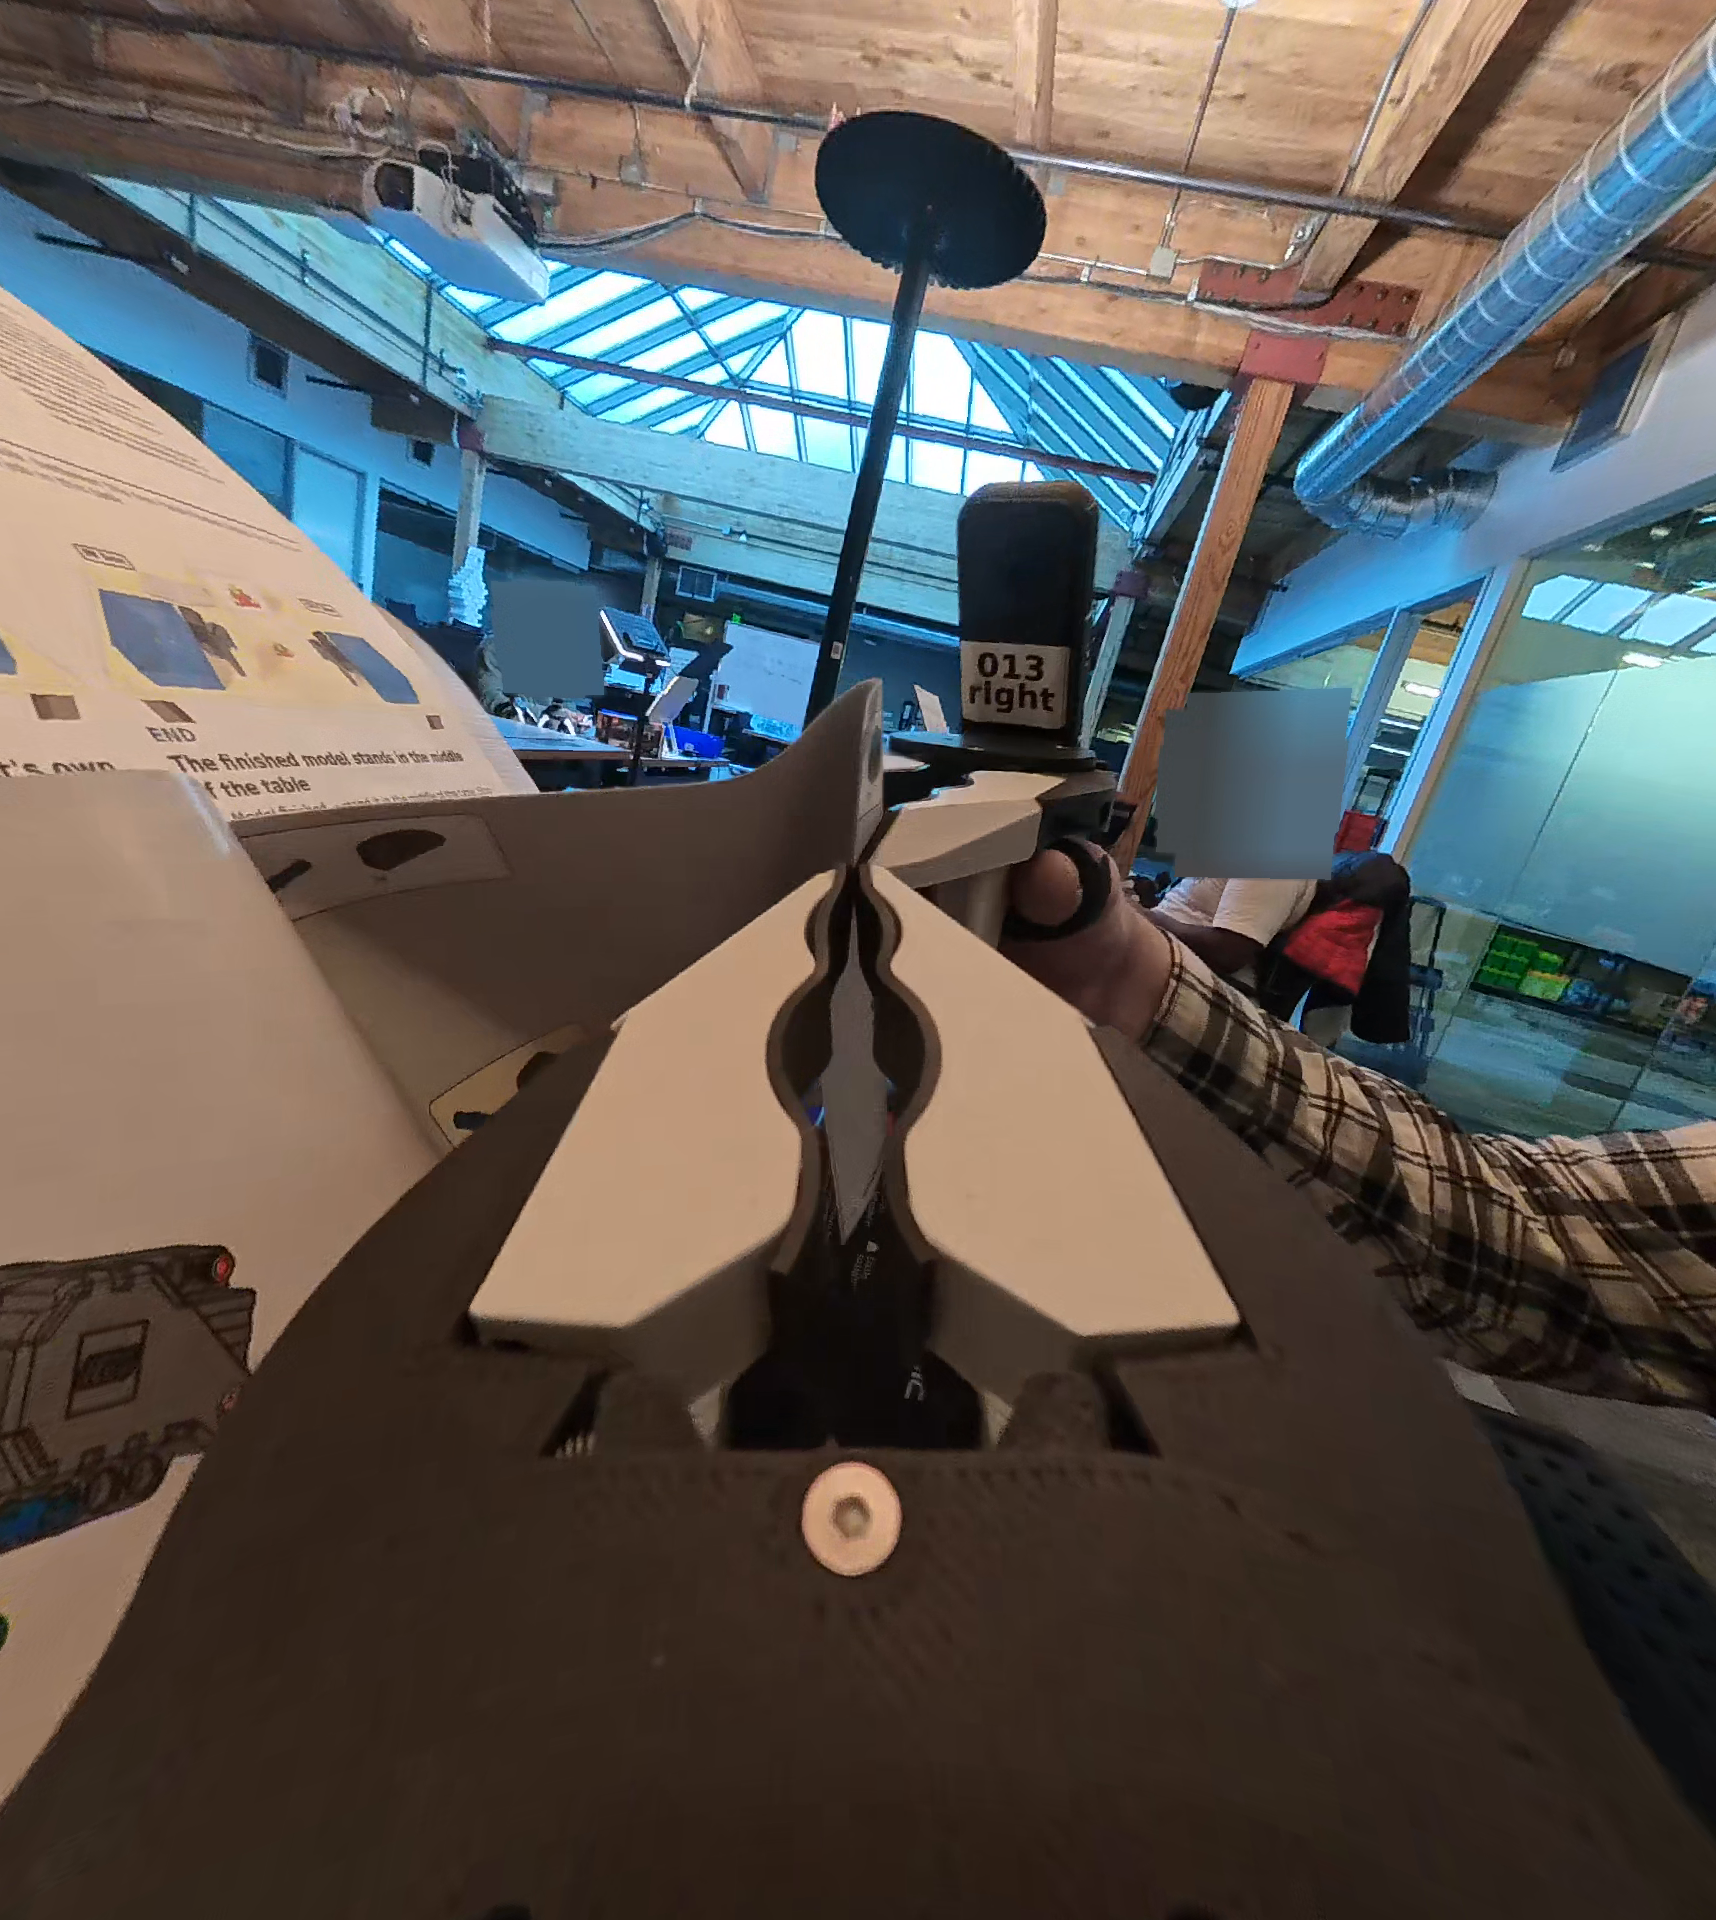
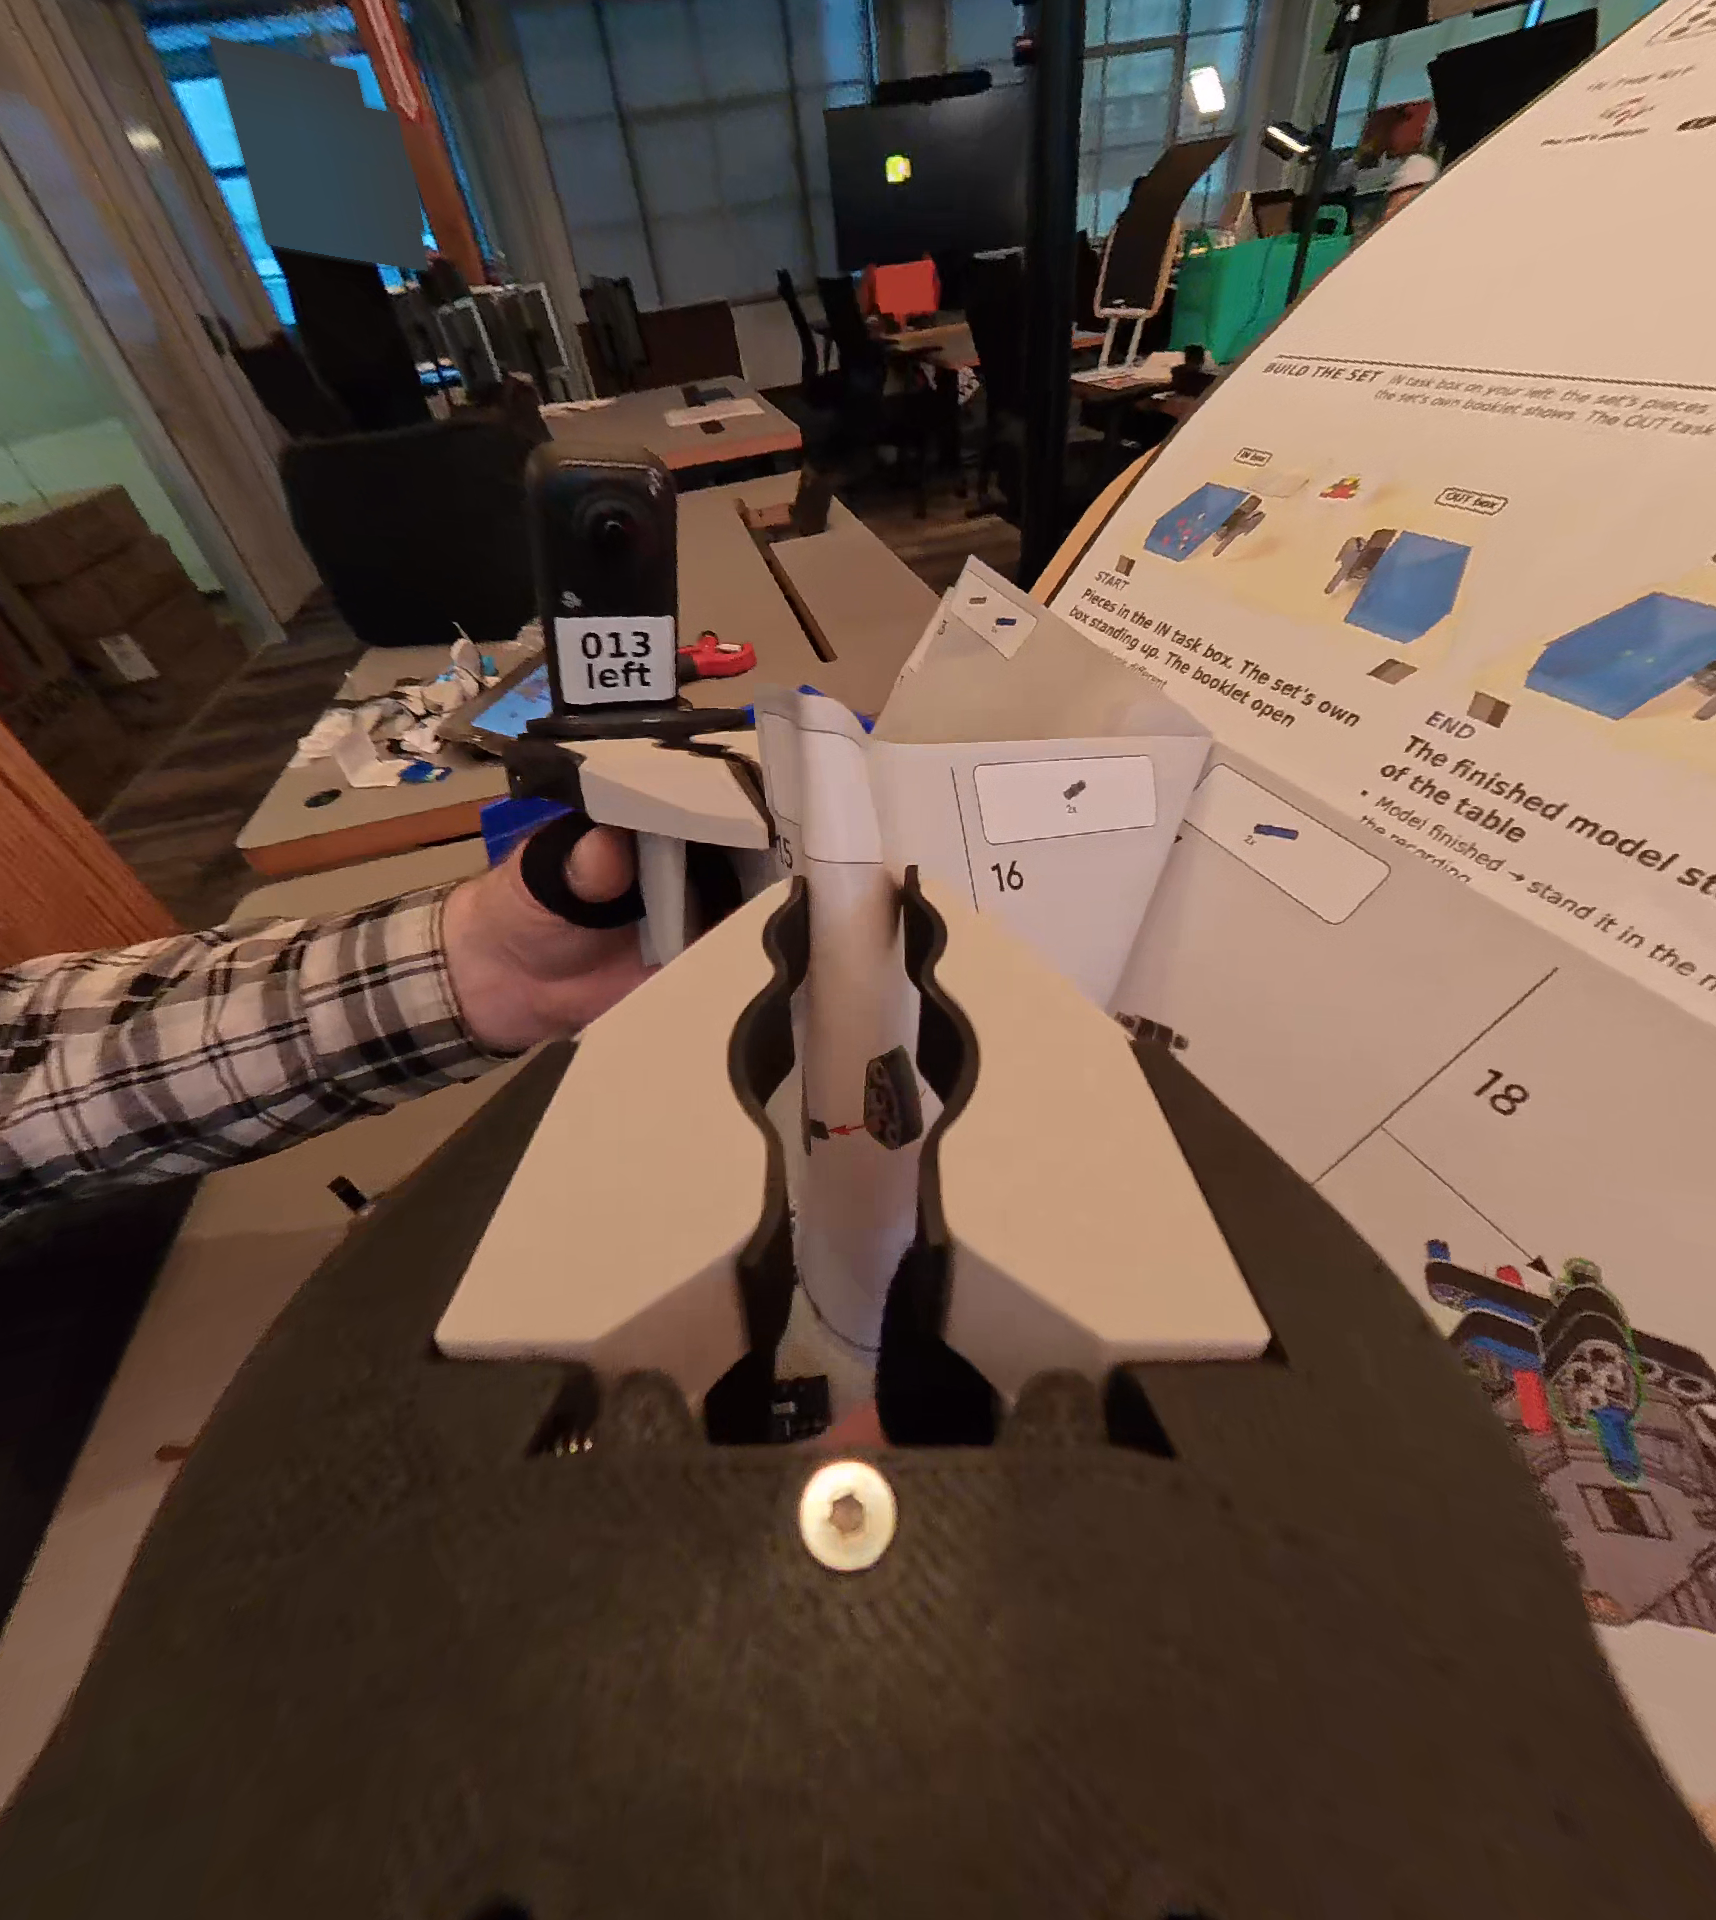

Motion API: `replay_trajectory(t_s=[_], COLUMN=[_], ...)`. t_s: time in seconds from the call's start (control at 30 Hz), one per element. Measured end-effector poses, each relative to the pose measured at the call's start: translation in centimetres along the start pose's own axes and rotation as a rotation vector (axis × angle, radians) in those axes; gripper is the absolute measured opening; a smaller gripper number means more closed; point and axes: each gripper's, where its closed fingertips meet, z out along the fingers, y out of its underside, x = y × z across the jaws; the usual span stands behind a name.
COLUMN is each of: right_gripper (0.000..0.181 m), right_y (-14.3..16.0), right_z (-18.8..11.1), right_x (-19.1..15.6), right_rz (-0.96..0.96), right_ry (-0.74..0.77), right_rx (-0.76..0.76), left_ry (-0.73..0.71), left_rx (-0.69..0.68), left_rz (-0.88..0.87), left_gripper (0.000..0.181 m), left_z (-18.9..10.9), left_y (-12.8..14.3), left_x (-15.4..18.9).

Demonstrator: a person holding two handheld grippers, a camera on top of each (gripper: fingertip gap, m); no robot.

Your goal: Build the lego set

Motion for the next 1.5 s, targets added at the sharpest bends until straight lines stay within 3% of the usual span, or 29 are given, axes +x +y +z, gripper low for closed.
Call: replay_trajectory(t_s=[1.13, 1.27, 1.5], right_gripper=[0.012, 0.011, 0.017], right_y=[-0.5, -0.5, -0.9], right_z=[-1.6, -1.8, -4.2], right_x=[-0.6, -0.3, 2.7], right_rz=[0.104, 0.101, 0.090], right_ry=[-0.166, -0.151, 0.035], right_rx=[0.067, 0.064, 0.056], left_ry=[0.156, 0.137, -0.113], left_rx=[0.117, 0.104, 0.016], left_rz=[-0.096, -0.067, 0.065], left_gripper=[0.000, 0.000, 0.000], left_z=[0.3, 0.1, -2.6], left_y=[-1.4, -1.4, -2.6], left_x=[0.9, 0.9, -0.8])
